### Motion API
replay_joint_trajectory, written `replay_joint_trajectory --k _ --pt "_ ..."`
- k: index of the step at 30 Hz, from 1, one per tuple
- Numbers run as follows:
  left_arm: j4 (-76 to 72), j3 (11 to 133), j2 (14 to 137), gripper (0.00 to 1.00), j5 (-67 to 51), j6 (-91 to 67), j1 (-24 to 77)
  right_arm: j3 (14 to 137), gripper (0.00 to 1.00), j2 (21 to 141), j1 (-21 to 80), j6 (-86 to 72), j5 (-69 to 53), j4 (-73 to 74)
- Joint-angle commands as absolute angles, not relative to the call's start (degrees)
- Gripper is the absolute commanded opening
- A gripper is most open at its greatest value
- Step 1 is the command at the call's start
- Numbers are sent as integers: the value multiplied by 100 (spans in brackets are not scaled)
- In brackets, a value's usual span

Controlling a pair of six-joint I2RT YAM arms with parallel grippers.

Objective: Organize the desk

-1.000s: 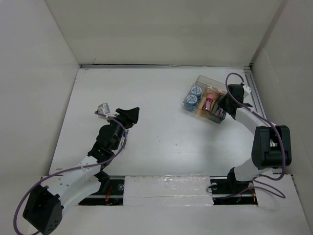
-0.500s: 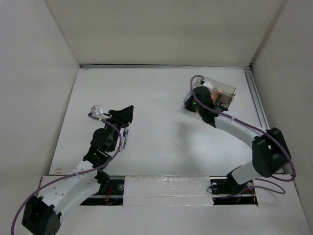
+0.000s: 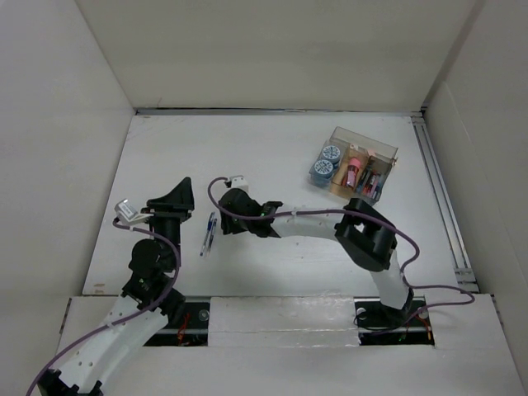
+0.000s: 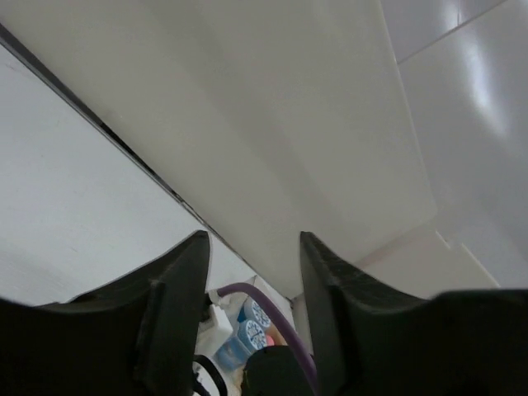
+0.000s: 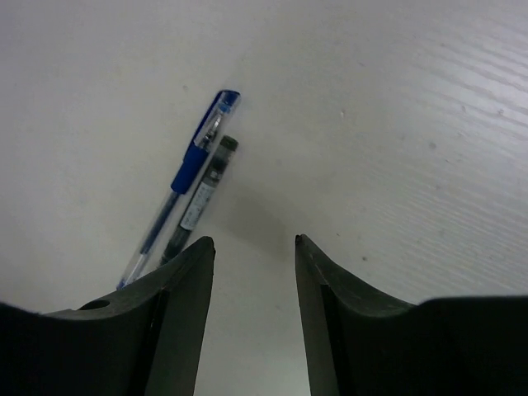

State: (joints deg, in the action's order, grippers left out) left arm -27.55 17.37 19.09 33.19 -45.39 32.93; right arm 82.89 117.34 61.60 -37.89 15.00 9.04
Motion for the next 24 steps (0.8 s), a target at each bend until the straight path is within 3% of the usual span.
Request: replay_joint_trajectory --k 1,13,24 --pt "-2890 1600 1670 46 3735 -4553 3313 8938 50 11979 6231 -3648 1407 967" --pt "-2839 1644 1732 50 3823 -4403 3313 9843 49 12884 6486 -3410 1063 1309" --pt "-2839 1635 1688 50 3815 -4359 3313 9589 30 12797 6539 -3472 1520 1547"
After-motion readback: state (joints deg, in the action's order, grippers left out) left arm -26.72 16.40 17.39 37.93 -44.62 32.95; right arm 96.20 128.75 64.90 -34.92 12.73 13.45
